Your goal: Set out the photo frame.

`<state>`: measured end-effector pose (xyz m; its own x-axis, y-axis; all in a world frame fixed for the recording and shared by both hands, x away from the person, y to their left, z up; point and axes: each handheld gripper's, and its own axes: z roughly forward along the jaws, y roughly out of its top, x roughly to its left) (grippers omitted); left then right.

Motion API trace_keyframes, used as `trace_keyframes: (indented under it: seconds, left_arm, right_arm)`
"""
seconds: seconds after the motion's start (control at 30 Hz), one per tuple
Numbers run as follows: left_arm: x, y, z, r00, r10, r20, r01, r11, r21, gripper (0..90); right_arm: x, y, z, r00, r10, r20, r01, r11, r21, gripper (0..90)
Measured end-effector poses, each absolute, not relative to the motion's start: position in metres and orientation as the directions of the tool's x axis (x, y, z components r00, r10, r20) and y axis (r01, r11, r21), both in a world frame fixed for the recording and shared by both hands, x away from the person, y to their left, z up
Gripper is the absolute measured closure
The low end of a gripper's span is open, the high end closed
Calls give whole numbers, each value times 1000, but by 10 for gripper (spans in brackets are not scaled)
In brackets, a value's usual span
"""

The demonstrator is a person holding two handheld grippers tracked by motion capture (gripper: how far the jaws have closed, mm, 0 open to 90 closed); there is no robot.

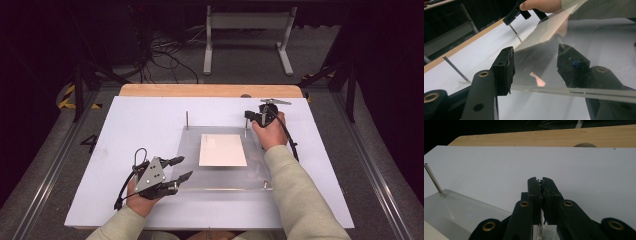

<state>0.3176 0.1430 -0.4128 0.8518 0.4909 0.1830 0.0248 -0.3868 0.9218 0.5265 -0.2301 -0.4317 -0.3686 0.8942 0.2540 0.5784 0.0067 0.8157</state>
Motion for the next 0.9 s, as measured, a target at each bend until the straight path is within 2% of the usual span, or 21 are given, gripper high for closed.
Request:
trace_keyframes:
  seconds: [0.37, 0.53, 0.6, 0.9]
  left_arm:
    - [319, 144, -412, 844, 501, 190, 28, -396, 918, 476]
    - [319, 144, -411, 845, 503, 182, 35, -393, 919, 476]
    - [319, 144, -411, 845, 503, 183, 36, -394, 918, 475]
    - [320, 144, -409, 843, 506, 181, 40, -395, 918, 475]
  right_arm:
    - [524, -232, -427, -389, 892, 231, 580, 42, 814, 842]
    - [518, -236, -419, -399, 895, 199, 572, 74, 817, 768]
    - [509, -241, -412, -415, 889, 192, 554, 80, 829, 710]
    - [475, -266, -394, -461, 864, 205, 521, 76, 850, 705]
